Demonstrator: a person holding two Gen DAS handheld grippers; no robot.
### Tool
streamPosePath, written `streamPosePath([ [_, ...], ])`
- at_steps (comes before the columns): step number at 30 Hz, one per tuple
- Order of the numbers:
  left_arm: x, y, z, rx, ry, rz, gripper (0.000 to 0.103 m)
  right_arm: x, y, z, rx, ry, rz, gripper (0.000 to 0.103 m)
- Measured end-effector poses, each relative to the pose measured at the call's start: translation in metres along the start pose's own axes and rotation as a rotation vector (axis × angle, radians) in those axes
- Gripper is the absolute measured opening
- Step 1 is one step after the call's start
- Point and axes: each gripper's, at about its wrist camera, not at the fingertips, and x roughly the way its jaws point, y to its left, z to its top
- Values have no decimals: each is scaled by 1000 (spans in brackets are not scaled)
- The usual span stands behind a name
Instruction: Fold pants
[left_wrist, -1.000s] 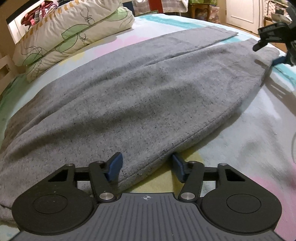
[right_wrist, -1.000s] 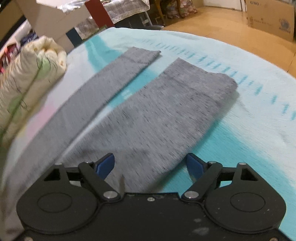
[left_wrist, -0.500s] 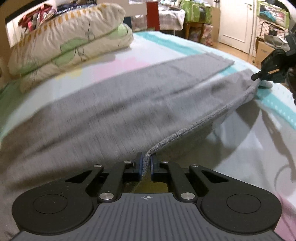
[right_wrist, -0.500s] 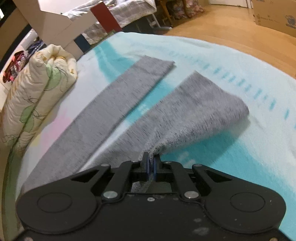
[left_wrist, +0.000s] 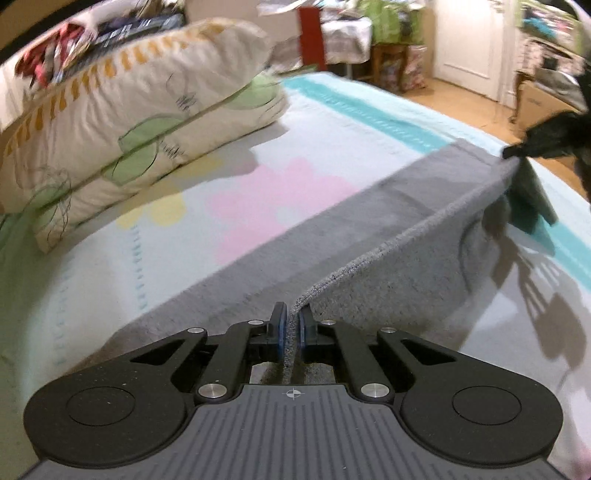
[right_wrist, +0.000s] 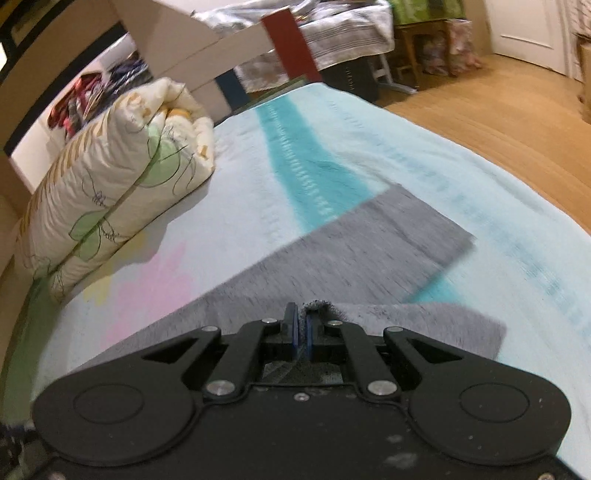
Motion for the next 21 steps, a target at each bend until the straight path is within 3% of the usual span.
streamPosePath([
  [3,22,16,17,-49,45,22,7,28,13,16,-48,47,-3,5],
  [7,53,24,31,-31,68,59,7,61,24,29,-126,129,-32,5],
  [14,97,35,33,-116,54,80,7,109,35,46,-189,252,-129,5],
  [18,114,43,28,-188,57,62,7,127,44,50,-201,268,-186,7],
  [21,127,50,31,-208,78,55,7,125,39,51,-161,258,-169,10],
])
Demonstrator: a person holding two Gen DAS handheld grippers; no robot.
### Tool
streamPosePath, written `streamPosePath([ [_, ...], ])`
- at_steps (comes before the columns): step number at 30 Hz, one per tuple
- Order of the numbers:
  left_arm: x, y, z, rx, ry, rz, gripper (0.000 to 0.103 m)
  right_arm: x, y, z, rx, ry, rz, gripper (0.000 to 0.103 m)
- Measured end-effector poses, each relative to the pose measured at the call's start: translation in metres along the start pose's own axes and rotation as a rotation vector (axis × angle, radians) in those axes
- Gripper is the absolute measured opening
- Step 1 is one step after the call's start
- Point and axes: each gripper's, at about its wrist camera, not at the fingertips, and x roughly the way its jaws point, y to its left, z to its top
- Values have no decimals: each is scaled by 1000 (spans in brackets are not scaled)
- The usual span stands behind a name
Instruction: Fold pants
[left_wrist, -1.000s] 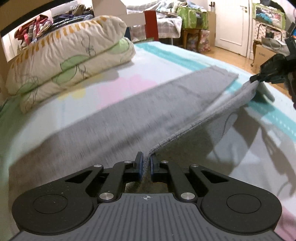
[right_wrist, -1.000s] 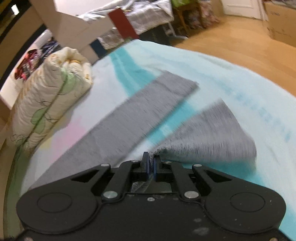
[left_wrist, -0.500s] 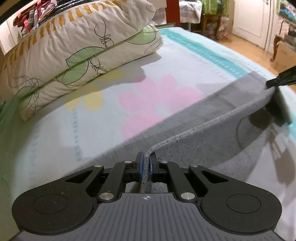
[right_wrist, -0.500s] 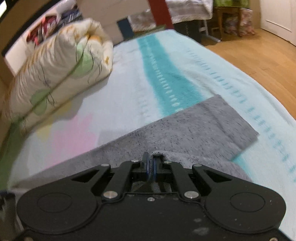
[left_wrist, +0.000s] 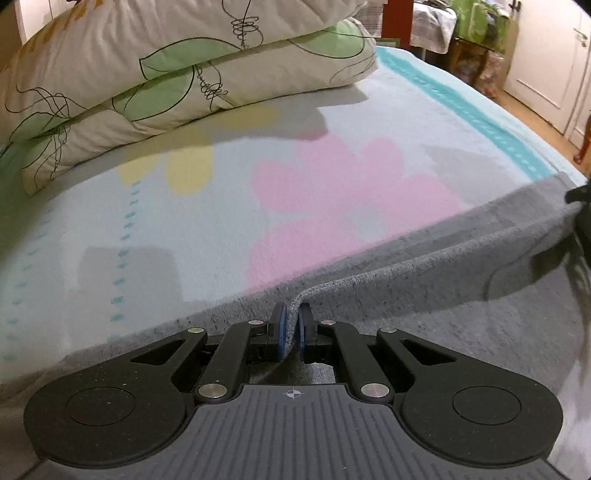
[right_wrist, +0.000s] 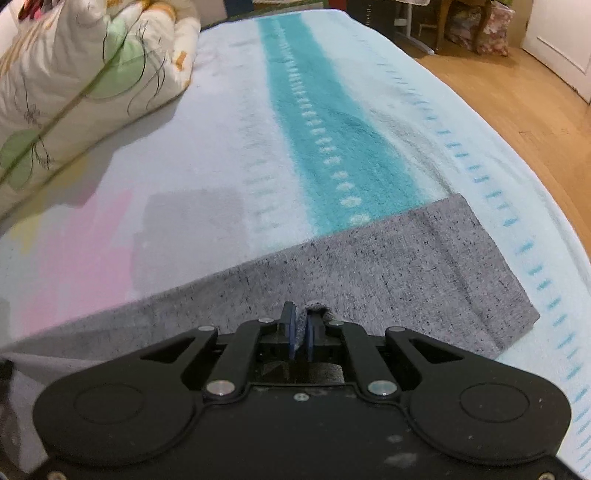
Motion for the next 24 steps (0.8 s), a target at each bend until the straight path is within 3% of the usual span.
streamPosePath([
  [7,8,1,-3,11,7,-10,7,-26,-40,-12,155,-55,157,13],
  [10,11,0,-3,5,13,-6,7,-30,-48,-9,159,-77,193,13],
  [13,12,-2,-4,13,23,13,7,-24,-48,7,122,-89,137,13],
  [14,12,-2,-5,12,27,21,7,-23,-46,13,102,-104,84,24],
  [17,11,1,-7,-2,32,30,7,-23,-50,31,49,-169,-140,34],
  [19,10,0,-7,6,29,30,7,-27,-62,35,61,-204,-142,35],
  [21,12,-1,-8,16,30,35,7,-32,-73,32,81,-210,-88,41],
  [24,14,0,-6,11,33,36,7,-32,-81,22,32,-214,-74,55],
])
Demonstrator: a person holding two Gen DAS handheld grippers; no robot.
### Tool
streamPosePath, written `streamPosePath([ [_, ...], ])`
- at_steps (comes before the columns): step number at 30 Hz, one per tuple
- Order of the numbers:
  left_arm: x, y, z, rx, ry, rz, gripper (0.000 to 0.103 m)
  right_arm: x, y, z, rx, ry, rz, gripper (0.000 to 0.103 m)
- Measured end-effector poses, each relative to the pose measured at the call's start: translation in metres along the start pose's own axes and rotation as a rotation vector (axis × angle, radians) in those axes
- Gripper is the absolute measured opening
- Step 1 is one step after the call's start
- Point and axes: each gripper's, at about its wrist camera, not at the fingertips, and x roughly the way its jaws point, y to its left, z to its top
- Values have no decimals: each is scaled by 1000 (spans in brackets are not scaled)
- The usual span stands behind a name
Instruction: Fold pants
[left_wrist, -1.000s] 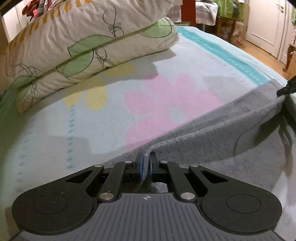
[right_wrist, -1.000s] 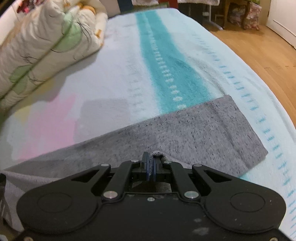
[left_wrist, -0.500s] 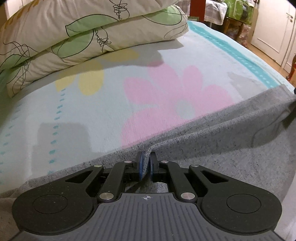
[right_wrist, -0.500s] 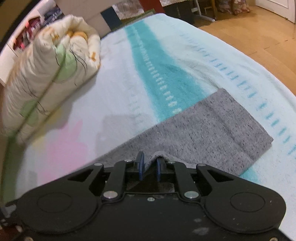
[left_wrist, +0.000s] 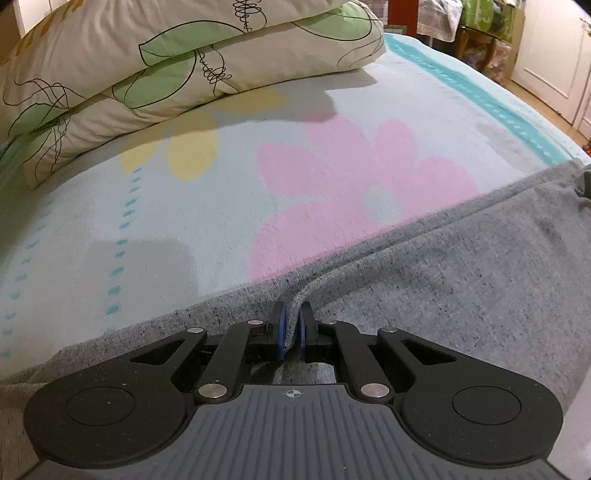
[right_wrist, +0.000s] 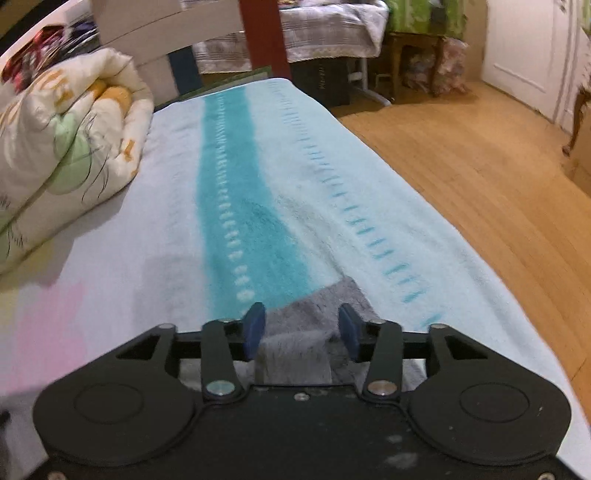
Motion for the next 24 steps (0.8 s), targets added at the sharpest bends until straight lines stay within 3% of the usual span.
streamPosePath([
  [5,1,-2,-1,2,-3,7,8,1,-32,-8,3,-25,-24,72],
  [8,1,-3,-1,4,-4,11,8,7,-52,-6,76,-28,-9,73],
  [22,2,-2,-1,-26,-10,25,8,61,-47,-11,8,-54,-19,72],
  [24,1,-2,-2,-25,-16,30,8,64,-46,-13,-3,-60,3,57],
])
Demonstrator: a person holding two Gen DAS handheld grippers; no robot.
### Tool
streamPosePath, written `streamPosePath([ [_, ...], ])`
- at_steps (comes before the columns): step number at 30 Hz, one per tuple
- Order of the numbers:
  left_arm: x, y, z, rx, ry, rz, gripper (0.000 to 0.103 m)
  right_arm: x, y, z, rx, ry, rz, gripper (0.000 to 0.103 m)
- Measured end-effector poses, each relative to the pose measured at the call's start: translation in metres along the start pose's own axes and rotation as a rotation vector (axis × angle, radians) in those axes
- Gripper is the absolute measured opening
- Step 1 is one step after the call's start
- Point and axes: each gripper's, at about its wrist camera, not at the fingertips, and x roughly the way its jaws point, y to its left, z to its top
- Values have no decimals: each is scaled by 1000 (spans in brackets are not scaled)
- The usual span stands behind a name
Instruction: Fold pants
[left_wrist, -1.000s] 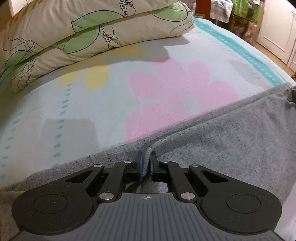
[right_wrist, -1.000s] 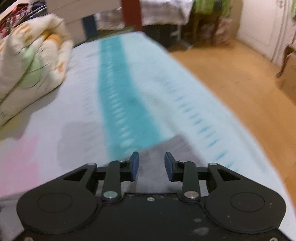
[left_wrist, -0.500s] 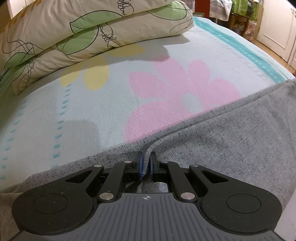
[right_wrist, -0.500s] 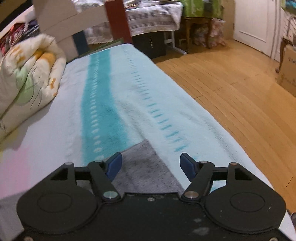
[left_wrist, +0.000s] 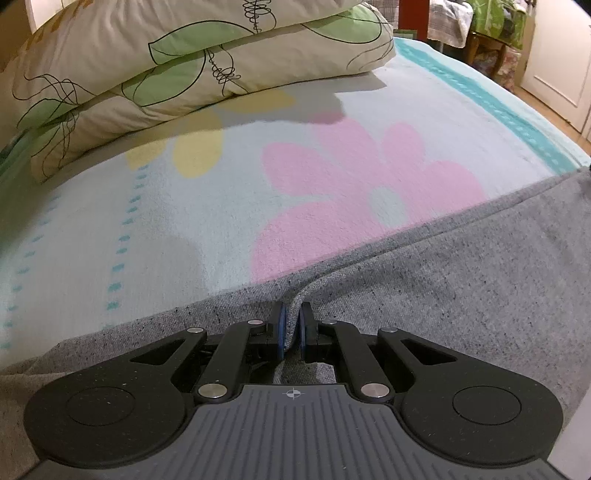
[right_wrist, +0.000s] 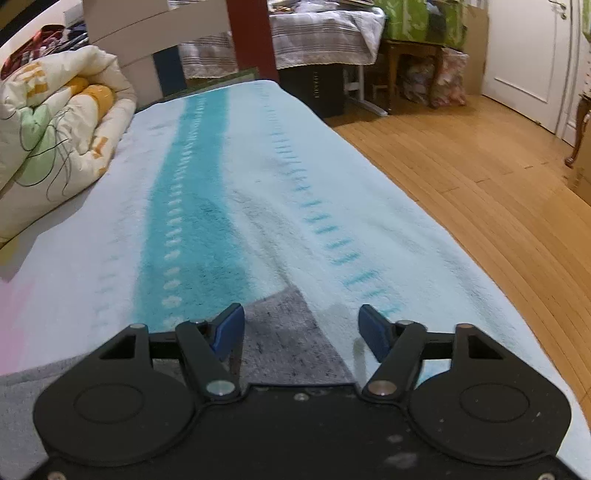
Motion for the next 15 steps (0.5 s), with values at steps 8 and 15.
streamPosePath([
  [8,-18,-7,-10,2,-64,31,7,-25,30,-10,-181,-62,85,5],
  [15,-25,3,3,-39,-106,25,7,-44,36,6,-179,-145,23,4],
])
